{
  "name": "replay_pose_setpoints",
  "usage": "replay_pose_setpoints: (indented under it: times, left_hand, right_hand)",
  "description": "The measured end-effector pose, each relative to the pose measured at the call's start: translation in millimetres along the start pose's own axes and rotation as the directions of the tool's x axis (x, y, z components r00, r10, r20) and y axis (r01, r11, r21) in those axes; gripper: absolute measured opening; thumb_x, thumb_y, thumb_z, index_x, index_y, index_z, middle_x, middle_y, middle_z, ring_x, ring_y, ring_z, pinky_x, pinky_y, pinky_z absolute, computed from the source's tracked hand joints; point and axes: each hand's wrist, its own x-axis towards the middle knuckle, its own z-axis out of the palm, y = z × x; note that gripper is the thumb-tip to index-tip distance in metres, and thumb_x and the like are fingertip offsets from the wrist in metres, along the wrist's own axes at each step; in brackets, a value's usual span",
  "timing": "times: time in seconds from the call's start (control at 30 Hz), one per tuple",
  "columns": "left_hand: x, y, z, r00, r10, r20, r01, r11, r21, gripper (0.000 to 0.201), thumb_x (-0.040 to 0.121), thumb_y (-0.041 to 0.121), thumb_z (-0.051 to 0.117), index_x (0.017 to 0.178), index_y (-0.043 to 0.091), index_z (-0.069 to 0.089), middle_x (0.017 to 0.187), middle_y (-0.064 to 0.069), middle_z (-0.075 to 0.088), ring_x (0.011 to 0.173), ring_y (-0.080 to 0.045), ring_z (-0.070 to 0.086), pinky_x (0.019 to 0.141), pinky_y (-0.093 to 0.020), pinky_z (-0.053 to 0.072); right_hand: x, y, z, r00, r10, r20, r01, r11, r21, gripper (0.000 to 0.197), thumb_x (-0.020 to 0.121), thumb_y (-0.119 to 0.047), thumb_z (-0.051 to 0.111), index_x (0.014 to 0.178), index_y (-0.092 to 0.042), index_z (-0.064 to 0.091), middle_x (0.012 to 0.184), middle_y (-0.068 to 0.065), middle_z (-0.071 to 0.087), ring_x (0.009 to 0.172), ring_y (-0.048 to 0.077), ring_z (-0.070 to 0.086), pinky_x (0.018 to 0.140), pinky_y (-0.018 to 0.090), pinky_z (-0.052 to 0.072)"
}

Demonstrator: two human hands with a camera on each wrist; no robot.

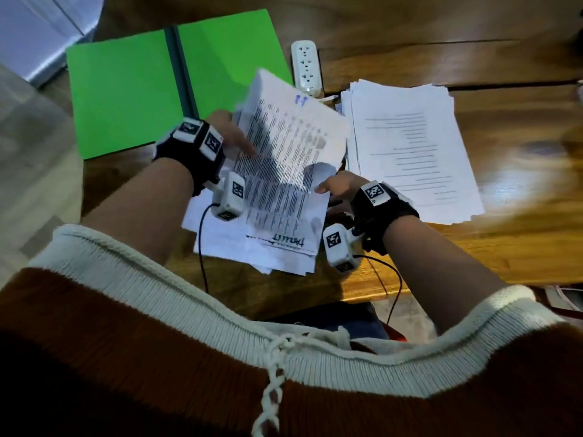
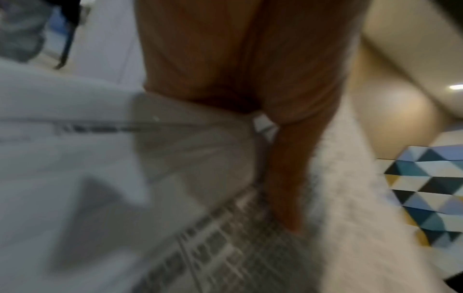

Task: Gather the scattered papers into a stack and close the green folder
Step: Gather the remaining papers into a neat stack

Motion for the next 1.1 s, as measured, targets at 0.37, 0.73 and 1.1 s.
replay_pose_setpoints:
  times: [0.37, 0.73, 1.1]
  left_hand:
    - [-15, 55, -66, 0.927, 0.351, -0.131, -0.370, 0.809, -0.456, 0.020, 0.059, 0.005, 0.084, 0.067, 0.021, 0.076, 0.077, 0.001, 0.075, 0.078, -0.017, 0.072, 0.079, -0.037, 0.059]
    - [-24, 41, -21, 0.797, 0.045, -0.603, -0.541, 0.496, -0.679, 0.038, 0.062, 0.004, 0.081, 0.096, 0.001, 0.065, 0.083, -0.005, 0.067, 0.067, -0.006, 0.060, 0.062, -0.025, 0.051]
    - [13, 25, 0, 0.912, 0.064, -0.405, -0.369, 0.562, -0.741, 0.021, 0.081, 0.008, 0.069, 0.100, 0.016, 0.063, 0.082, 0.022, 0.069, 0.077, 0.013, 0.059, 0.076, -0.011, 0.049]
  right_hand:
    - [-18, -22, -45, 0.912, -0.246, -0.329, 0.397, 0.732, 0.553, 0.026, 0.084, 0.007, 0.061, 0.108, 0.000, 0.062, 0.095, 0.015, 0.070, 0.097, 0.033, 0.064, 0.088, 0.047, 0.050]
    - [-12, -84, -60, 0.728, -0.489, -0.481, 0.660, 0.689, 0.299, 0.068, 0.059, -0.015, 0.077, 0.121, -0.005, 0.053, 0.110, 0.009, 0.066, 0.101, 0.025, 0.063, 0.085, 0.030, 0.053]
    - [9, -96, -58, 0.723, -0.425, -0.545, 0.682, 0.566, 0.464, 0.039, 0.084, -0.005, 0.063, 0.121, 0.004, 0.052, 0.104, 0.014, 0.065, 0.087, 0.015, 0.060, 0.076, 0.018, 0.049]
